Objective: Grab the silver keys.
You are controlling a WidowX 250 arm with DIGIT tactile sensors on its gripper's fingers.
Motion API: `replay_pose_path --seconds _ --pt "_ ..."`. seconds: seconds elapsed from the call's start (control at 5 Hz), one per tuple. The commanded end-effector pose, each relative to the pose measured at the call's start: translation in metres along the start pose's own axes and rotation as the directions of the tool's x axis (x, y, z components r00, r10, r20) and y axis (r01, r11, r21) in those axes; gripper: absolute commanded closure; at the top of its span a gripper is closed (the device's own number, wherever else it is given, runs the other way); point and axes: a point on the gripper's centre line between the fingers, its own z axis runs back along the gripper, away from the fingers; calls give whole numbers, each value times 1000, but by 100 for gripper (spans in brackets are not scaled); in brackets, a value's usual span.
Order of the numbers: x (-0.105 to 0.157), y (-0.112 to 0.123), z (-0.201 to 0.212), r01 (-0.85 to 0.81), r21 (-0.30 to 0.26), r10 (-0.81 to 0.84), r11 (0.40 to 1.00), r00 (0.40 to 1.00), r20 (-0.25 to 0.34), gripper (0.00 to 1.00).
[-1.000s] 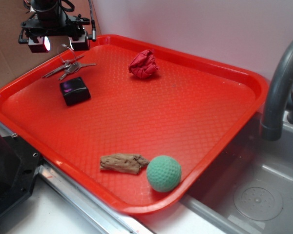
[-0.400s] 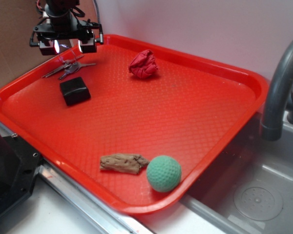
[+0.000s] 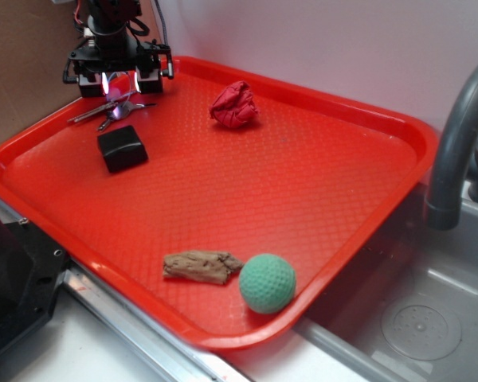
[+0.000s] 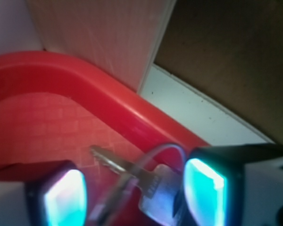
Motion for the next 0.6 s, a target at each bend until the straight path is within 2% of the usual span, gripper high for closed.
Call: replay_pose_path --seconds 0.0,0.2,0.4 --pt "0 -3 16 0 -20 0 1000 1000 -11 100" --pt "-3 -2 23 25 -36 -27 999 999 -32 100" --pt "-11 -12 54 108 -47 -109 993 994 -12 100"
